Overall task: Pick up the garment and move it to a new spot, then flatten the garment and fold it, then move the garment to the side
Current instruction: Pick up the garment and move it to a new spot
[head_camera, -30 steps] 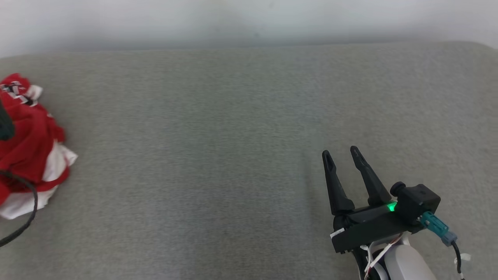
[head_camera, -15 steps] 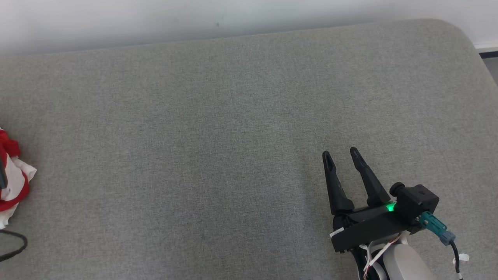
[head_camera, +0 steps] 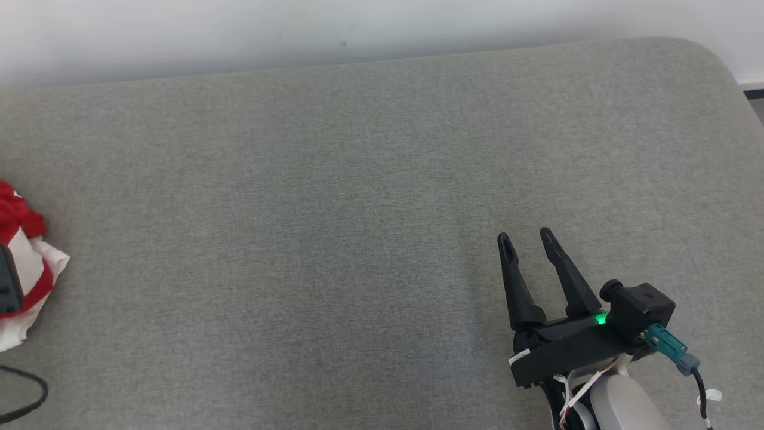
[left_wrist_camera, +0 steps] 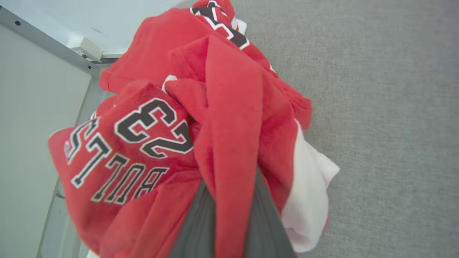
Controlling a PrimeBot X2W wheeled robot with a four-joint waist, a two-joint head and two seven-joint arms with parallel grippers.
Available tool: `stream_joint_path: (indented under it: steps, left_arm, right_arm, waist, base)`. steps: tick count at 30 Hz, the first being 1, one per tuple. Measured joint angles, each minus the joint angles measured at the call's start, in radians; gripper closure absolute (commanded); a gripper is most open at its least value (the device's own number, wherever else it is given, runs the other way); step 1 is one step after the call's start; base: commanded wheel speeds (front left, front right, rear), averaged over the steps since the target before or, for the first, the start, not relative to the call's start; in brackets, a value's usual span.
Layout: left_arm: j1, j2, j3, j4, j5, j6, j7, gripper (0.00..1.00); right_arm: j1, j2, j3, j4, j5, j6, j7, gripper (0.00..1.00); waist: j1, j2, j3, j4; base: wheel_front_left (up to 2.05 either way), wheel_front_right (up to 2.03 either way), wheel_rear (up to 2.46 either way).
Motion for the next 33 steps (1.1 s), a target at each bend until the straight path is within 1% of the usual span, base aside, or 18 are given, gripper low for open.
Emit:
stream_joint_path:
  steps: [3, 7, 10, 14, 19, 22, 29, 33]
  left_arm:
    - [-0.026, -0.004, -0.005, -0.031, 0.006, -0.007, -0.088, 1.00]
    - [-0.097, 0.000, -0.035, -0.089, 0.044, -0.032, -0.211, 1.00]
    - [-0.158, -0.016, -0.062, -0.129, 0.054, -0.050, -0.255, 1.00]
    - [-0.238, -0.061, -0.111, -0.204, 0.062, -0.076, -0.286, 1.00]
    - [-0.310, -0.134, -0.178, -0.331, 0.048, -0.094, -0.275, 1.00]
    - [-0.331, -0.151, -0.207, -0.382, 0.044, -0.100, -0.261, 1.00]
    - [-0.352, -0.235, -0.277, -0.546, -0.025, -0.103, -0.209, 1.00]
    - [-0.307, -0.288, -0.320, -0.623, -0.078, -0.103, -0.189, 1.00]
  right_arm:
    - [0.006, 0.000, -0.005, 0.001, -0.002, 0.000, 0.004, 0.00]
    - [0.017, 0.000, -0.006, 0.006, -0.002, 0.000, 0.004, 0.00]
    - [0.023, 0.001, -0.016, 0.011, 0.004, 0.000, 0.005, 0.00]
    - [0.040, 0.000, -0.025, 0.022, 0.003, 0.000, 0.007, 0.00]
    - [0.040, 0.000, -0.037, 0.023, 0.004, 0.000, 0.006, 0.00]
    - [0.041, 0.000, -0.037, 0.023, 0.008, 0.000, 0.006, 0.00]
    - [0.042, 0.000, -0.034, 0.042, 0.026, 0.000, -0.004, 0.00]
    - [0.042, 0.000, -0.039, 0.053, 0.032, 0.000, -0.012, 0.00]
  waist:
    - [0.0000, 0.0000, -0.005, 0.016]
    - [0.0000, 0.0000, -0.020, 0.039]
    - [0.0000, -0.0001, -0.039, 0.056]
    - [0.0000, -0.0001, -0.070, 0.075]
    - [-0.0001, -0.0001, -0.106, 0.081]
    - [-0.0002, -0.0003, -0.112, 0.072]
    - [-0.0001, -0.0002, -0.113, 0.002]
    - [-0.0001, -0.0002, -0.104, -0.051]
  base:
    - [0.00, 0.00, 0.00]
    - [0.00, 0.00, 0.00]
    - [0.00, 0.00, 0.00]
    - [0.00, 0.00, 0.00]
    - [0.00, 0.00, 0.00]
    - [0.00, 0.00, 0.00]
    - [0.00, 0.00, 0.00]
    - [0.00, 0.00, 0.00]
